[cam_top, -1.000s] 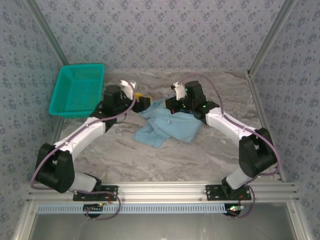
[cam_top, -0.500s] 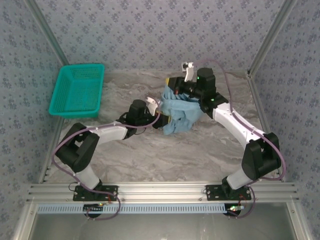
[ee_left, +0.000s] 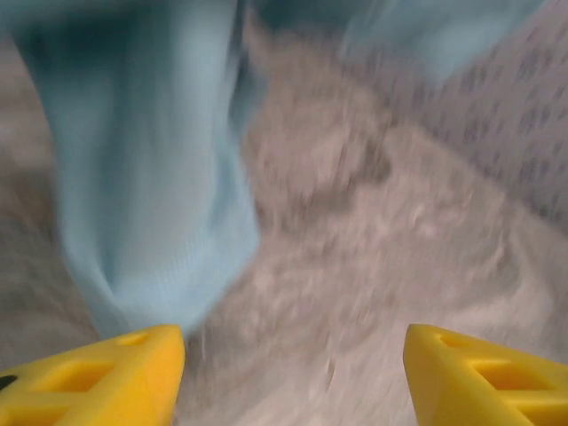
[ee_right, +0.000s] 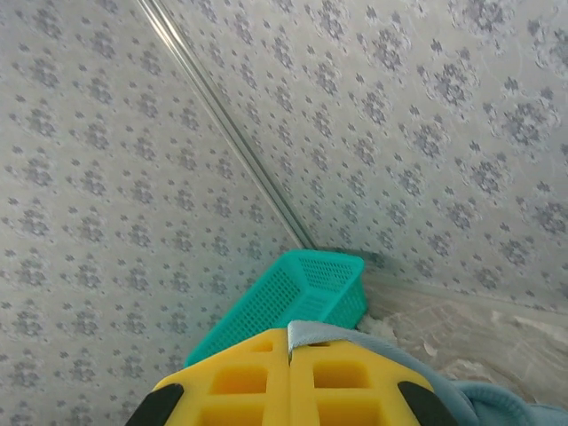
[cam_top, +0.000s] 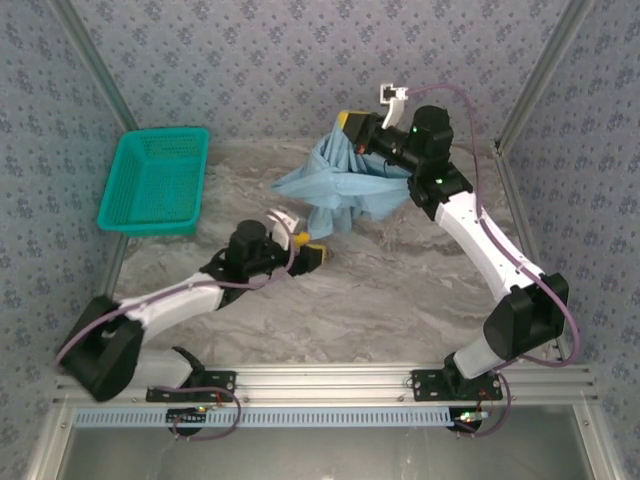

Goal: Fold the inside-out t-shirt

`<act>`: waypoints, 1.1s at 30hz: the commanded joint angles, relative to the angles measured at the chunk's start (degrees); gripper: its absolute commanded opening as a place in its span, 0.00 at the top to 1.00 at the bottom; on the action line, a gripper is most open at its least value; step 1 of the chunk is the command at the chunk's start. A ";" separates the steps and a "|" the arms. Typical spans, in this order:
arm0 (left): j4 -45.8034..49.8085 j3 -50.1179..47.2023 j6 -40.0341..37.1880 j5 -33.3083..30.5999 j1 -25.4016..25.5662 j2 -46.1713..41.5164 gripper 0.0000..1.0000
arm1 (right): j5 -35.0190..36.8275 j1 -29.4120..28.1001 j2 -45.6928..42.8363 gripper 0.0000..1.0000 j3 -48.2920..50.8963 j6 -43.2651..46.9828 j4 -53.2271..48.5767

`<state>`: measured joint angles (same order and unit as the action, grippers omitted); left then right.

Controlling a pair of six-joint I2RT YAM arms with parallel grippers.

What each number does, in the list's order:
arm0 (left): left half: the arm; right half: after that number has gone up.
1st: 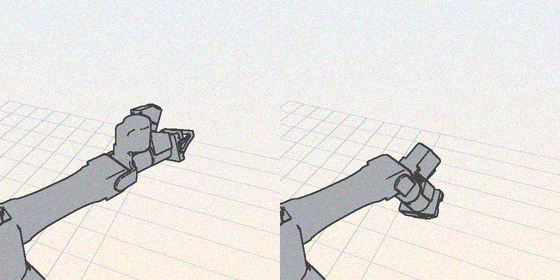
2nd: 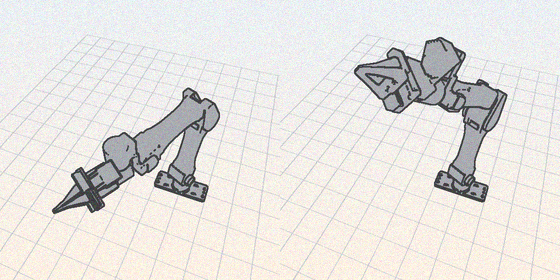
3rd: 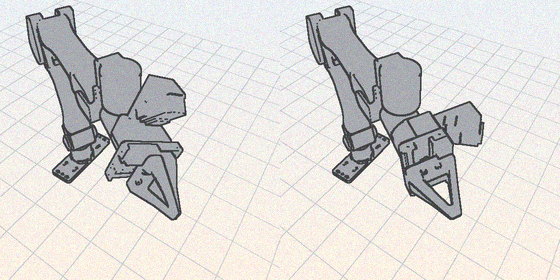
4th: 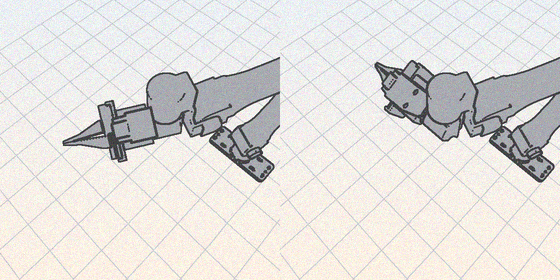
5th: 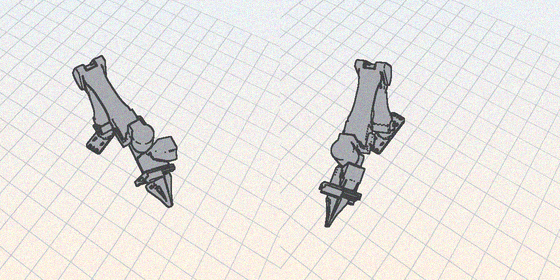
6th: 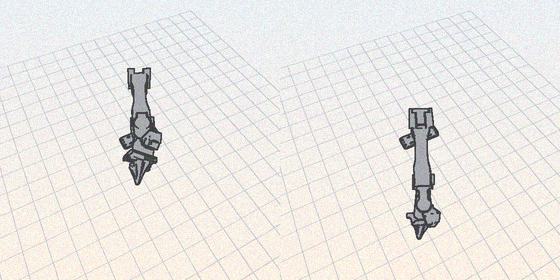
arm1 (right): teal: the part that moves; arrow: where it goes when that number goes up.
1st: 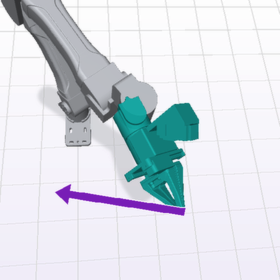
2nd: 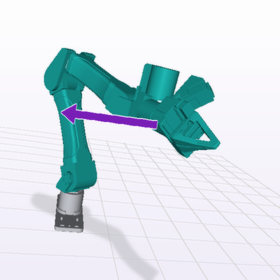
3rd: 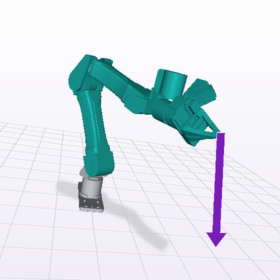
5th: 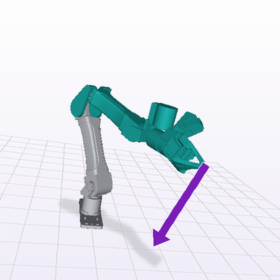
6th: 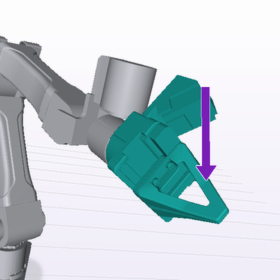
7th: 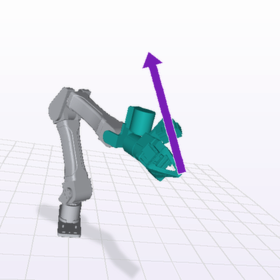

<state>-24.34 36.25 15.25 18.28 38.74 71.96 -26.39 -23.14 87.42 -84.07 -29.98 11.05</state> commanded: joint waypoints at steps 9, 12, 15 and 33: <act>9.19 23.01 9.47 -8.85 1.40 7.04 0.18 | 4.22 -3.76 -0.84 1.00 6.40 0.51 5.14; 8.04 26.49 8.79 -9.51 3.00 13.02 0.26 | 4.27 -4.01 -0.66 1.00 7.62 -2.34 8.72; 5.65 25.59 6.16 -12.57 4.72 17.00 0.40 | 4.55 -3.09 -0.65 1.00 8.21 -6.67 14.08; 3.16 11.62 -0.95 -25.41 4.45 19.29 0.56 | 1.37 -1.26 -0.03 1.00 -0.21 -9.95 9.62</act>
<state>-22.72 50.46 15.59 -3.70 43.99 94.24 -21.89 -25.15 89.03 -81.03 -43.11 22.44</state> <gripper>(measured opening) 0.439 0.057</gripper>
